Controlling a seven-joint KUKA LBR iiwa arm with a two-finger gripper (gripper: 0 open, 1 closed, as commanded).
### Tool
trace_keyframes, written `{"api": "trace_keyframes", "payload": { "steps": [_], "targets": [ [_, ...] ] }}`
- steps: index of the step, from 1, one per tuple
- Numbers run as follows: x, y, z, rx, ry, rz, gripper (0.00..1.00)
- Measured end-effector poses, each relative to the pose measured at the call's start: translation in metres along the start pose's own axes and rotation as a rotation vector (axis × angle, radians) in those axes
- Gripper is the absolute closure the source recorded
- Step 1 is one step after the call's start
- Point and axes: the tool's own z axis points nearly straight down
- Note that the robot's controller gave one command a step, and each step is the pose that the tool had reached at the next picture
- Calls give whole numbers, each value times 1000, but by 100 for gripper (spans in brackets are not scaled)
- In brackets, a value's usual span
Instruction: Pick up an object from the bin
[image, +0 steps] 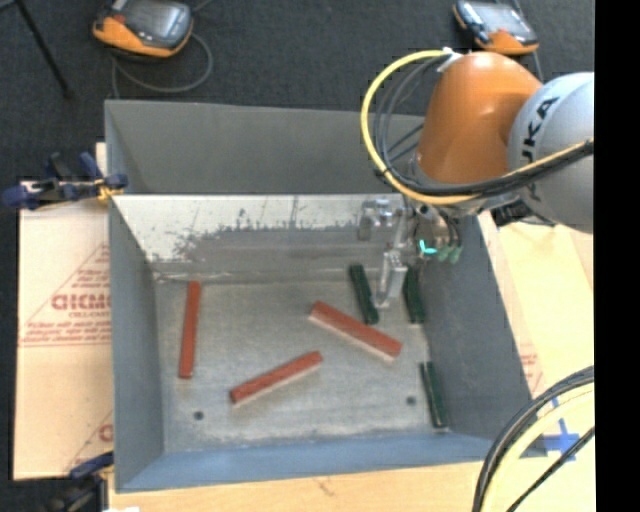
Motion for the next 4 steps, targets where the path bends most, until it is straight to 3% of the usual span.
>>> {"api": "trace_keyframes", "payload": {
  "steps": [1,2,3,4],
  "targets": [
    [41,9,151,-1,2,138,0],
    [38,9,145,0,-6,136,100],
    [30,22,145,2,-8,-53,100],
    [54,33,30,2,-13,-74,100]
  ]
}}
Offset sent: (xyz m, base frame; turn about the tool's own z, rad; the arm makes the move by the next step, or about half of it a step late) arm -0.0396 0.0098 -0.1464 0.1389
